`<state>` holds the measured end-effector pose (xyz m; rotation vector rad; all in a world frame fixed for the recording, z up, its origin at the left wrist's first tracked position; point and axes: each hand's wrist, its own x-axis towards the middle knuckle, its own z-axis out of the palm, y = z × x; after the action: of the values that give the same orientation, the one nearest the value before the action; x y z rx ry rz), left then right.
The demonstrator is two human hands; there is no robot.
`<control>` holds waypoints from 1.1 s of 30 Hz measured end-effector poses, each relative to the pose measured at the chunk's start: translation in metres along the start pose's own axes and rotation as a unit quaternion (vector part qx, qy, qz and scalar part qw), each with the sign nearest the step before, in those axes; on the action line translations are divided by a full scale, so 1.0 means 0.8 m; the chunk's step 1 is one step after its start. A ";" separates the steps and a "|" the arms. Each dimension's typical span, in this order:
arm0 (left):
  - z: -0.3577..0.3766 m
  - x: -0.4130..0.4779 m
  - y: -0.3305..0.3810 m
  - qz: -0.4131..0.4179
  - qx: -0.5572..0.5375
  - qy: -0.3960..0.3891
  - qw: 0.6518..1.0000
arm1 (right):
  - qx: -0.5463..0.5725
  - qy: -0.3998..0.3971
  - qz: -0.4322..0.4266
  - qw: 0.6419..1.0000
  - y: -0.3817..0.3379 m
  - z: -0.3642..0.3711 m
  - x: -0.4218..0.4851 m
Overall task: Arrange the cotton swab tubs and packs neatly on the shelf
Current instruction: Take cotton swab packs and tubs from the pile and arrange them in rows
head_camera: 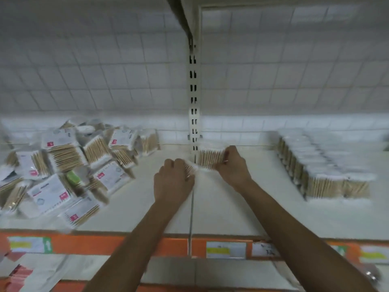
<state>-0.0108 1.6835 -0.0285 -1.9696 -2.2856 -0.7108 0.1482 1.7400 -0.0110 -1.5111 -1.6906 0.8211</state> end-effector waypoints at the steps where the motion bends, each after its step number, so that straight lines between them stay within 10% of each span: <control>1: 0.005 0.002 0.008 0.007 0.001 -0.012 1.000 | -0.008 0.005 0.001 1.000 0.004 -0.010 0.000; 15: 0.025 0.057 0.138 0.038 -0.246 -0.082 0.965 | 0.069 -0.040 -0.042 0.996 0.048 -0.128 0.041; 33: 0.128 0.121 0.222 -0.027 -0.226 -0.052 0.972 | -0.422 -0.031 -0.203 0.883 0.078 -0.223 0.140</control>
<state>0.1657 1.8259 -0.0337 -2.1678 -2.4109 -1.2591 0.3247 1.8584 0.0444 -1.5412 -2.4715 -0.1462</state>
